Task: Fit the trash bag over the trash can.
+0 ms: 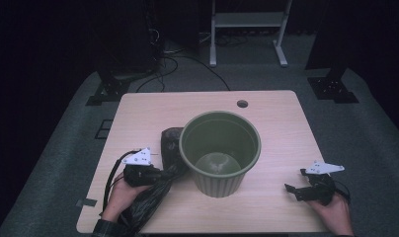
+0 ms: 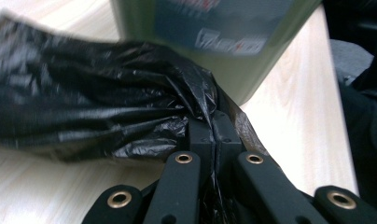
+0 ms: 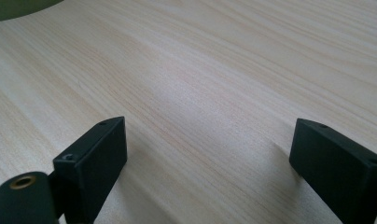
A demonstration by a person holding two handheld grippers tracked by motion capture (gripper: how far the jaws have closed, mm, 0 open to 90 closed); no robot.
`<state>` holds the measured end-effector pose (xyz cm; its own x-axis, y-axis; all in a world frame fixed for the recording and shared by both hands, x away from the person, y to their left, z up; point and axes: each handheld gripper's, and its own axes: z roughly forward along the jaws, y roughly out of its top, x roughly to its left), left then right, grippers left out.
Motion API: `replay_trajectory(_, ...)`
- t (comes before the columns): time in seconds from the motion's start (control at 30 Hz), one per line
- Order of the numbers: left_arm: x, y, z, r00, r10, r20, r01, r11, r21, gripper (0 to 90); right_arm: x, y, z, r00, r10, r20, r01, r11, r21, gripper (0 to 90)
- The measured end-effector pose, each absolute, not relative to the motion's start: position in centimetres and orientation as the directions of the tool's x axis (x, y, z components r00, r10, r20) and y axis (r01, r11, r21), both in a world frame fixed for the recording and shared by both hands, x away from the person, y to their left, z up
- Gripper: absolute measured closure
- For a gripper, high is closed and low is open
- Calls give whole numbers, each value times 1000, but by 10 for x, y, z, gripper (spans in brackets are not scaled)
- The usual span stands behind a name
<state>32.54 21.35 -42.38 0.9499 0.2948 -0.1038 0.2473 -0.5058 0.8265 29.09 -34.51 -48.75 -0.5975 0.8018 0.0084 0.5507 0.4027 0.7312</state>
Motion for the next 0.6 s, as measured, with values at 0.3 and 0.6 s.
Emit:
replay_trajectory(0.3, 319, 204, -401, 979, 182, -96, 172, -464, 869, 888, 291, -345, -488, -598, 802, 9, 551, 403, 731, 98)
replay_trajectory(0.6, 316, 203, -376, 991, 106, -81, 116, -393, 912, 888, 291, -345, -488, -598, 802, 8, 551, 403, 731, 98)
